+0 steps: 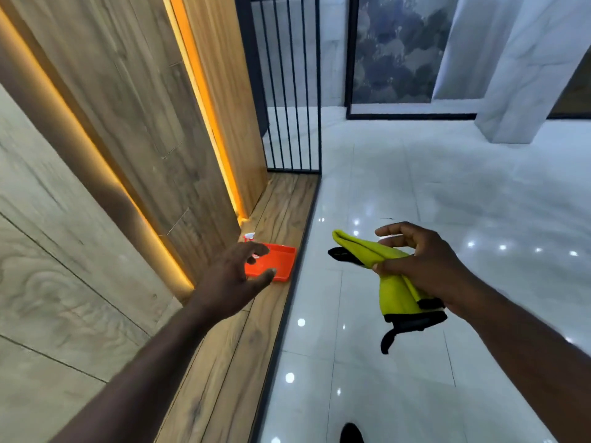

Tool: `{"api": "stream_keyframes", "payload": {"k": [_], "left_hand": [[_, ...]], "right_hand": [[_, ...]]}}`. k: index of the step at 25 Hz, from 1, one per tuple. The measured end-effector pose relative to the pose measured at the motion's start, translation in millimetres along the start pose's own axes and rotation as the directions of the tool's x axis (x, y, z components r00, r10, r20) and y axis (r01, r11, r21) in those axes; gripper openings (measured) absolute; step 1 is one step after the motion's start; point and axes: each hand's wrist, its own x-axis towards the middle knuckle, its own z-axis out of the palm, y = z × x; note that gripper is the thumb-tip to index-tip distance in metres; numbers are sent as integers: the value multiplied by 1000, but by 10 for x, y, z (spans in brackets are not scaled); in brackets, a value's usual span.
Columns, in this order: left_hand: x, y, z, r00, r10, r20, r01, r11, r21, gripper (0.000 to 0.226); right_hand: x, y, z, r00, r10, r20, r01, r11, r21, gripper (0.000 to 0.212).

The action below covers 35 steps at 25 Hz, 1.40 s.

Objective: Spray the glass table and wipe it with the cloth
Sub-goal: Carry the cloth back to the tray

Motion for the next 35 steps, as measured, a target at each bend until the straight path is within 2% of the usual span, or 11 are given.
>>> {"api": "stream_keyframes", "payload": {"k": [4,11,16,19,22,25,30,31,33,35], "left_hand": [[899,-421,137,995,-100,-13,99,994,-34,49],[2279,-1725,318,943,-318,-95,308,945,-111,37],[3258,-2752,392,872,-483,-75,456,858,-236,36],[3734,-3194,368,827,-559,-52,528,806,-267,40],[4006,-3499,462,753,-657,-39,612,721,-324,41],[4268,-3759,723,666,-746,-2,701,626,-342,37],[4655,-3908,1219,421,-907,20,821,371,-435,35],[4753,-3934,1316,366,-930,35,842,315,-437,36],[4949,-4009,1465,266,-961,74,853,199,-482,38],[5125,-4104,1562,195,-977,87,868,130,-480,39]], "right_hand": [[1420,-22,143,992,40,117,-35,998,-49,44],[3750,-185,1144,935,93,343,-27,981,-191,42],[5213,-338,1986,871,282,402,-139,927,-349,37],[5939,-463,2427,815,358,457,-148,889,-433,47],[6493,-453,2890,761,378,526,-66,853,-517,62],[7158,-302,3510,671,416,613,54,798,-600,56],[7987,155,4565,473,496,729,287,695,-659,39],[8124,224,4750,425,511,747,370,655,-659,45],[8360,348,5045,350,524,776,504,593,-628,73],[8532,514,5299,334,516,789,571,555,-605,94]]}}
